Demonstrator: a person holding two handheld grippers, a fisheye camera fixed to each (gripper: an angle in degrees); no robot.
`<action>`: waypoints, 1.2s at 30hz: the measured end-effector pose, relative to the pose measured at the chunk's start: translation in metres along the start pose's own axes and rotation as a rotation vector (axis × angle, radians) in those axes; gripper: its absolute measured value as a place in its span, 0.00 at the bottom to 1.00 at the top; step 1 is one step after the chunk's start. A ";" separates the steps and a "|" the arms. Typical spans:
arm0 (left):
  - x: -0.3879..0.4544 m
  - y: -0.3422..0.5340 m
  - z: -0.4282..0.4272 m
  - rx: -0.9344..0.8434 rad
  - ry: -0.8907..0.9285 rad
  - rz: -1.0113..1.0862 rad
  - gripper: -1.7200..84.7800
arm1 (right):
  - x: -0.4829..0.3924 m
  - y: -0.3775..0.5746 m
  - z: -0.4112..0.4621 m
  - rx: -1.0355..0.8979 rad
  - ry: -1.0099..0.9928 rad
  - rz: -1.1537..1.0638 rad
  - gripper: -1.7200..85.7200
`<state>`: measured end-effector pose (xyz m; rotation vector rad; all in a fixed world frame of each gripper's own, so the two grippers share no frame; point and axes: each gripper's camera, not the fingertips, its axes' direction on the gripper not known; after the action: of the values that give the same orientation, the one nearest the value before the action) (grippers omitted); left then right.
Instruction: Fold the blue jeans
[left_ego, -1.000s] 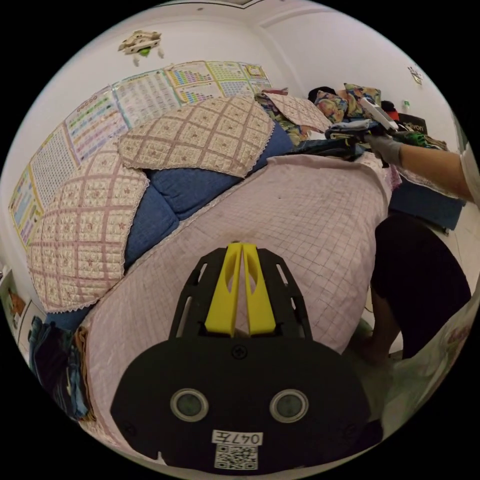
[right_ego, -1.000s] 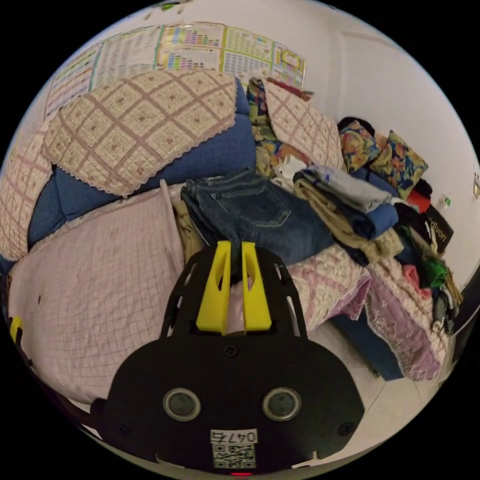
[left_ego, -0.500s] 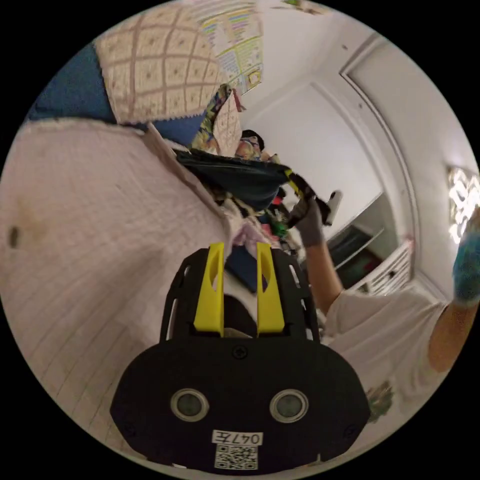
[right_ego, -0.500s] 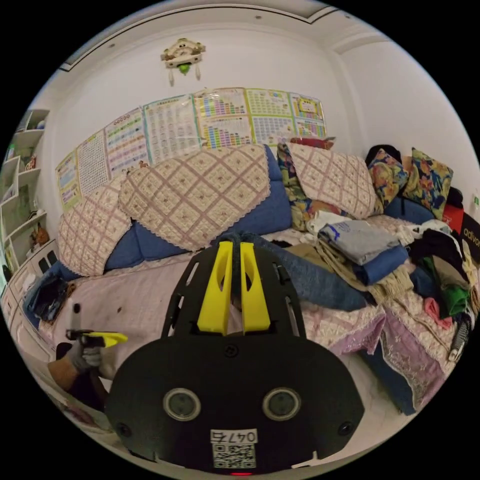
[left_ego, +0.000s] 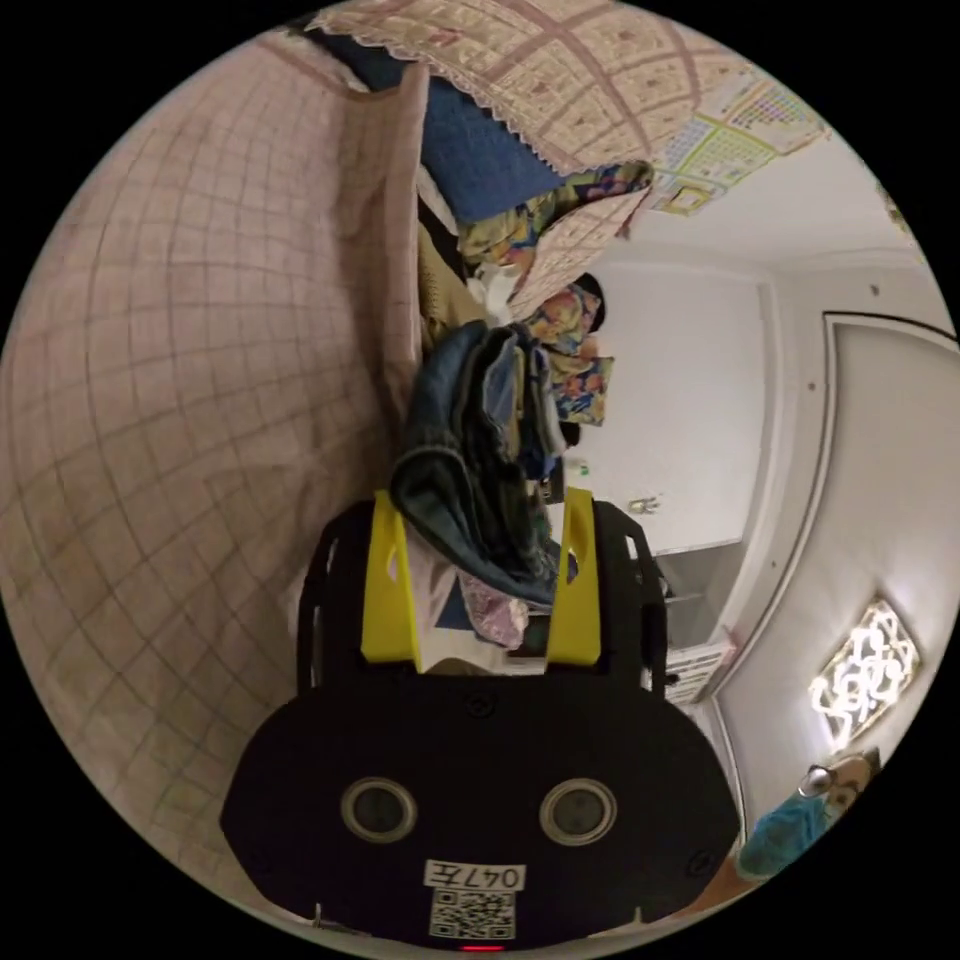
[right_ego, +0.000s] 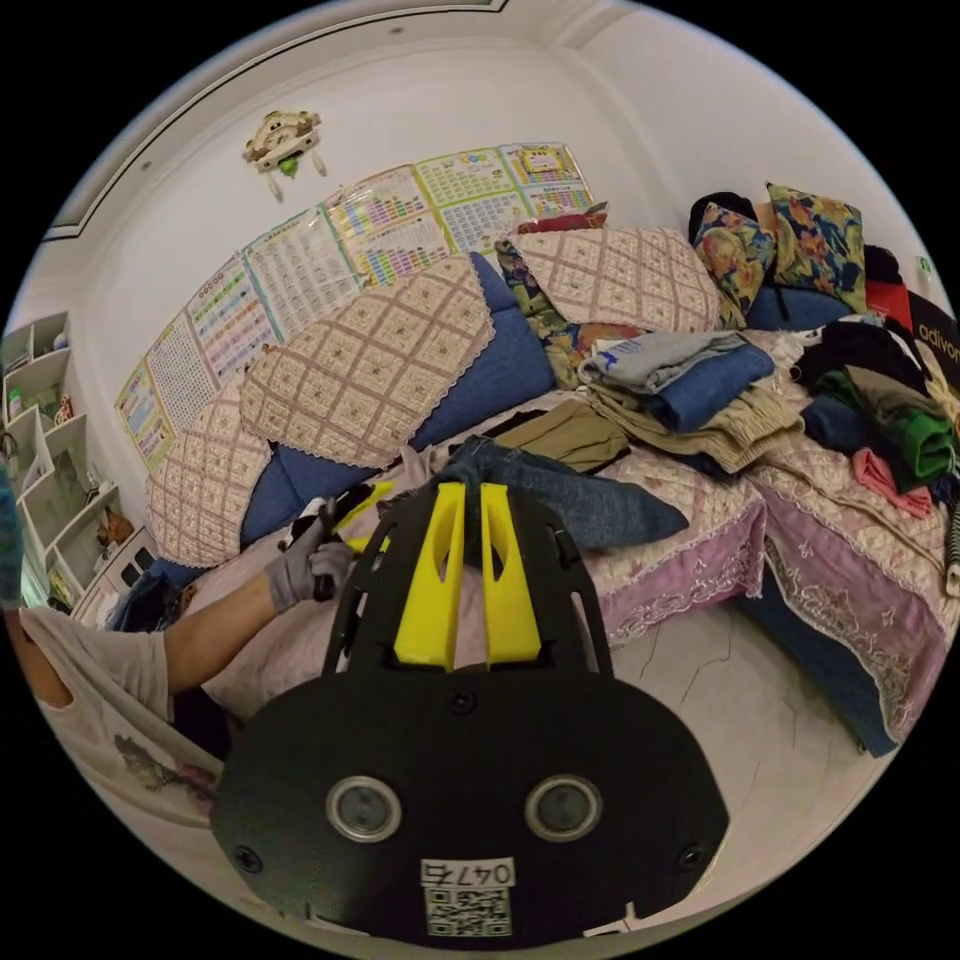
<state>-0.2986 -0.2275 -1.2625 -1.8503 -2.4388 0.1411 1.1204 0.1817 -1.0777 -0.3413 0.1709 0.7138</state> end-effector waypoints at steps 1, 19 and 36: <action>0.001 0.001 0.000 0.006 -0.048 -0.001 0.20 | 0.000 0.007 0.000 -0.003 0.007 -0.006 0.01; 0.115 0.306 -0.252 0.104 0.161 0.533 0.12 | -0.208 0.076 -0.080 0.253 -0.026 -0.358 0.01; -0.104 0.583 -0.769 0.810 -0.336 0.011 0.14 | -0.487 0.263 0.306 -0.172 -0.418 -0.905 0.02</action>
<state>0.3764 -0.1516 -0.5695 -1.5234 -2.0344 1.3043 0.5935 0.1807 -0.7276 -0.3803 -0.4296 -0.1104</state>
